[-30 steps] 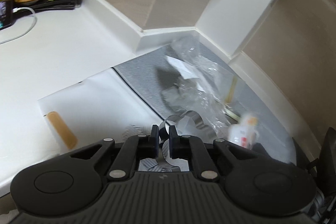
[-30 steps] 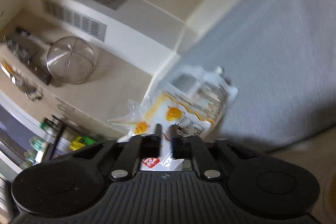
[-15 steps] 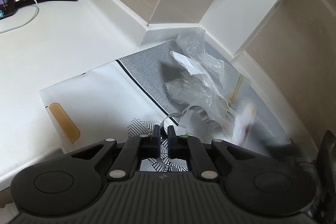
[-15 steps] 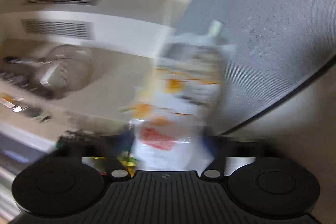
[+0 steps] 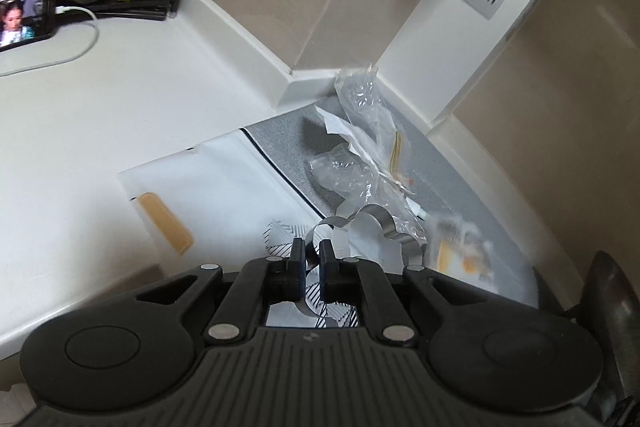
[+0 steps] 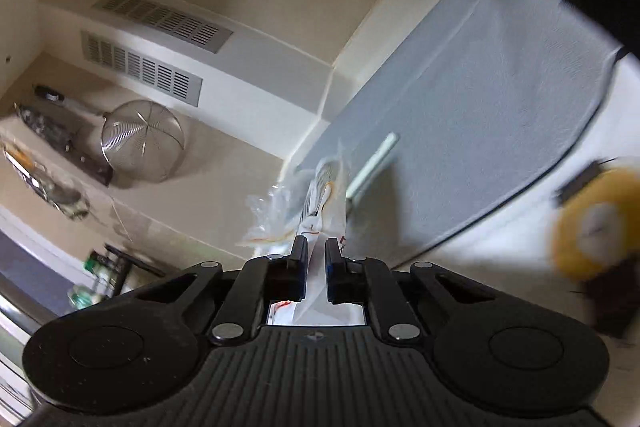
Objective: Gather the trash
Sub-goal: 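Grasp the white snack pouch with the right tool while the left tool grasps the cookie cutter, then carry the pouch and cookie cutter down toward the trash bin with both tools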
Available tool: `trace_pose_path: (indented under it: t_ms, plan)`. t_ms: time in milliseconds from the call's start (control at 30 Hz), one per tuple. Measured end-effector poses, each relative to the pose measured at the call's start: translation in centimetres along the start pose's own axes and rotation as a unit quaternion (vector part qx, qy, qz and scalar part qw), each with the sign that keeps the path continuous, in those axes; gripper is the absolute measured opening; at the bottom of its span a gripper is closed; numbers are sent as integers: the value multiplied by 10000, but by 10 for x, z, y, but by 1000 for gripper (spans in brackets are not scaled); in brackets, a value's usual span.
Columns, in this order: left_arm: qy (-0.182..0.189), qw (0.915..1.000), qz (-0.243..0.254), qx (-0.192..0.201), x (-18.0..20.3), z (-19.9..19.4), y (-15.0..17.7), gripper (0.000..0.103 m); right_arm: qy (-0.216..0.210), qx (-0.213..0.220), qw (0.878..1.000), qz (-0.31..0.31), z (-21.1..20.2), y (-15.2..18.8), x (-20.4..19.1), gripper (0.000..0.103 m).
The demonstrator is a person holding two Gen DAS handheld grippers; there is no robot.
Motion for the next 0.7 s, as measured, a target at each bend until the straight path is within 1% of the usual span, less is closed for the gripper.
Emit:
trace_pose_path:
  t_ms: [67, 133, 200, 233, 267, 300, 367, 400, 433, 467, 500, 533, 600, 667, 700]
  plan:
    - [-42, 10000, -13, 15, -6, -15, 7, 6, 245, -21, 9997, -50, -13, 2, 7, 10]
    - [-51, 10000, -21, 39, -14, -29, 16, 6, 601, -90, 9980, -158, -22, 4, 15, 10]
    - [-56, 9999, -68, 68, -24, -44, 28, 6, 869, -131, 9958, -252, -30, 9, 21, 10]
    - [-64, 9999, -95, 86, -28, -51, 33, 6, 1012, -156, 9942, -325, -32, 11, 22, 13]
    - [-76, 9999, -113, 101, -33, -57, 39, 6, 1139, -140, 9925, -413, -35, 13, 22, 13]
    - [-82, 9998, -122, 118, -37, -63, 44, 6, 1217, -93, 9912, -507, -36, 14, 20, 16]
    - [-66, 9998, -122, 153, -43, -74, 54, 6, 1341, -56, 9880, -759, -35, 16, 14, 41]
    - [-50, 9998, -129, 151, -46, -79, 58, 6, 1361, -55, 9868, -872, -33, 16, 12, 67]
    - [-27, 9998, -151, 143, -49, -83, 60, 6, 1409, -74, 9853, -966, -29, 17, 10, 75]
    - [-2, 9998, -165, 147, -51, -87, 63, 6, 1435, -71, 9841, -1049, -26, 18, 7, 76]
    - [5, 9997, -169, 166, -53, -91, 66, 6, 1467, -88, 9820, -1184, -22, 19, 3, 78]
    - [0, 9997, -177, 182, -55, -93, 68, 6, 1509, -118, 9790, -1366, -17, 22, -1, 84]
    - [29, 9997, -177, 187, -57, -97, 70, 6, 1657, -167, 9699, -1775, -6, 27, -10, 91]
    - [47, 9996, -184, 189, -57, -100, 72, 6, 1898, -332, 9543, -2285, 14, 35, -19, 92]
    - [51, 9996, -172, 203, -58, -102, 73, 6, 2075, -406, 9430, -2571, 24, 40, -23, 93]
Point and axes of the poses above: each gripper's, at about its wrist camera, not at the fingertips, and z roughly the way its jaws point, x to its right, y to its underside, the point moved 1 cm from there along z, roughly the way its jaws point, and after that the axes turned 6 degrees about -x, right-handed, at the moved point
